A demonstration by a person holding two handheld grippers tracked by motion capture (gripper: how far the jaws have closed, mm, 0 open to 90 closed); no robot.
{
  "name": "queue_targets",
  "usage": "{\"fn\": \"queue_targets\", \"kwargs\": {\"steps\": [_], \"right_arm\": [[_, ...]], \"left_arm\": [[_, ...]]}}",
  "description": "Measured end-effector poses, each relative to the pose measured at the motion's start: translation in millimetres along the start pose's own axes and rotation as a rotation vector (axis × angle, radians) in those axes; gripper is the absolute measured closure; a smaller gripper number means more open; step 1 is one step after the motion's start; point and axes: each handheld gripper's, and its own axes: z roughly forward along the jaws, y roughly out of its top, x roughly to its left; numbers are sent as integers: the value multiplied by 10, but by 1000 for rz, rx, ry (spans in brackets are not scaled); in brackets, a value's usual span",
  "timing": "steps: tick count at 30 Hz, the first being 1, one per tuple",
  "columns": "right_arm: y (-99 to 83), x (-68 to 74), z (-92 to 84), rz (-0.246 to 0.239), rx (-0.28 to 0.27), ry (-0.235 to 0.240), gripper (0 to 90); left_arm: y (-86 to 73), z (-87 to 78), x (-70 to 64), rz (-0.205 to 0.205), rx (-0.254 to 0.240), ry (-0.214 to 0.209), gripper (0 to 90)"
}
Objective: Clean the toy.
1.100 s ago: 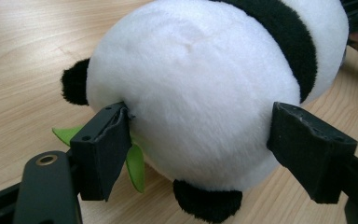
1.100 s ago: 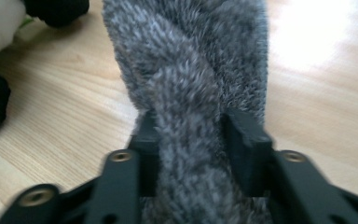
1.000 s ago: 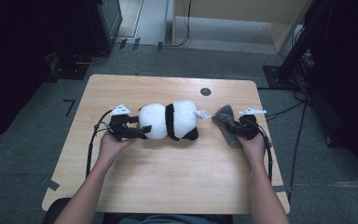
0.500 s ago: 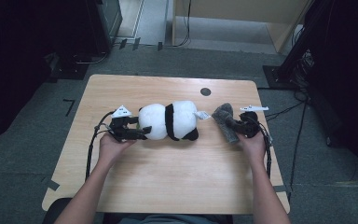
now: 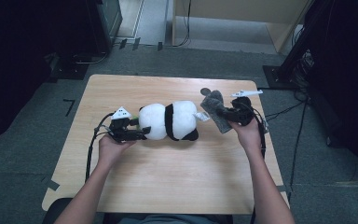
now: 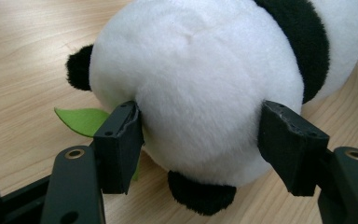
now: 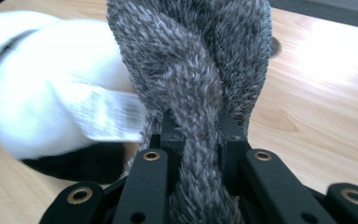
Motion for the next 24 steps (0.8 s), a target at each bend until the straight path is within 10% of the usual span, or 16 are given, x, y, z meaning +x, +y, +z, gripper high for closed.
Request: {"fn": "queue_targets", "kwargs": {"steps": [24], "right_arm": [[861,948,268,-180,27,124,782]], "left_arm": [[-15,1,-23,2,-3,13,382]]}}
